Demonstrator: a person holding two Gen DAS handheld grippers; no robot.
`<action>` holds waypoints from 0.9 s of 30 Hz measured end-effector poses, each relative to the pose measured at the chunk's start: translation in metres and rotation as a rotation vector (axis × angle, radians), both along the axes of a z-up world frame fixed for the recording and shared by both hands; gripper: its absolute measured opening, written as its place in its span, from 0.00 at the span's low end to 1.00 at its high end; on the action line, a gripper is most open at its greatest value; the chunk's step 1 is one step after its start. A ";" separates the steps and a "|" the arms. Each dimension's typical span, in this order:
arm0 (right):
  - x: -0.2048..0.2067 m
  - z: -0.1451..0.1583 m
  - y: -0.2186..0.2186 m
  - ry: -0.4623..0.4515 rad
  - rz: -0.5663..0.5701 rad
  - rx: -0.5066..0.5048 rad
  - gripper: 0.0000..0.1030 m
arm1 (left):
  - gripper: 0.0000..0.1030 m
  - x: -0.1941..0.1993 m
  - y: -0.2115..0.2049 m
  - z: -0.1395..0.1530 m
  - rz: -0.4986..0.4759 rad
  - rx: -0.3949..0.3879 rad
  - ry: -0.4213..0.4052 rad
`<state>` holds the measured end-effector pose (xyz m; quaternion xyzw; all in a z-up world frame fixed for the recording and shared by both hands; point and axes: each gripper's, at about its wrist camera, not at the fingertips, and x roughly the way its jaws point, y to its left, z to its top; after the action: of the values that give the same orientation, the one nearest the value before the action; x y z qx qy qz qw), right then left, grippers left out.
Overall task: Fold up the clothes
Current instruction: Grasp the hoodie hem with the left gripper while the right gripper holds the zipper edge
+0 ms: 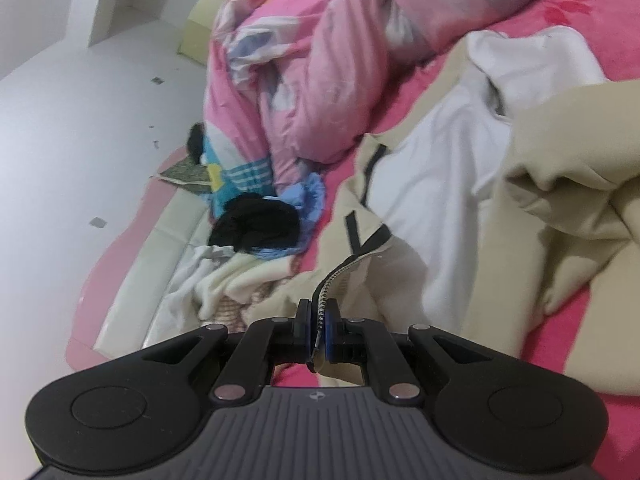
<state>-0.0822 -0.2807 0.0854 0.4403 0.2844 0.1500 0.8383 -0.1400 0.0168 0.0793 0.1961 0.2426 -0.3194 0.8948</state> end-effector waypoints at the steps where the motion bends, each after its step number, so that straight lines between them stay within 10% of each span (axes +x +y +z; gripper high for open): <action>1: 0.000 0.003 0.000 -0.014 0.006 0.004 0.06 | 0.48 0.002 -0.010 -0.007 -0.018 0.030 0.022; 11: -0.001 0.019 -0.005 -0.092 0.029 0.049 0.06 | 0.43 0.011 -0.038 -0.040 -0.008 0.205 0.023; 14: -0.004 0.015 -0.009 -0.083 0.020 0.045 0.06 | 0.03 0.006 -0.035 -0.038 0.058 0.173 0.035; 20: -0.010 0.006 -0.018 -0.065 0.002 0.038 0.06 | 0.01 -0.009 0.011 -0.009 0.235 0.034 -0.027; 27: -0.024 -0.047 -0.016 0.110 -0.003 -0.018 0.06 | 0.01 -0.035 0.045 -0.032 0.311 0.076 0.017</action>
<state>-0.1064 -0.2965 0.0384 0.4406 0.3309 0.1216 0.8256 -0.1747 0.0618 0.0476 0.1872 0.2894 -0.1691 0.9234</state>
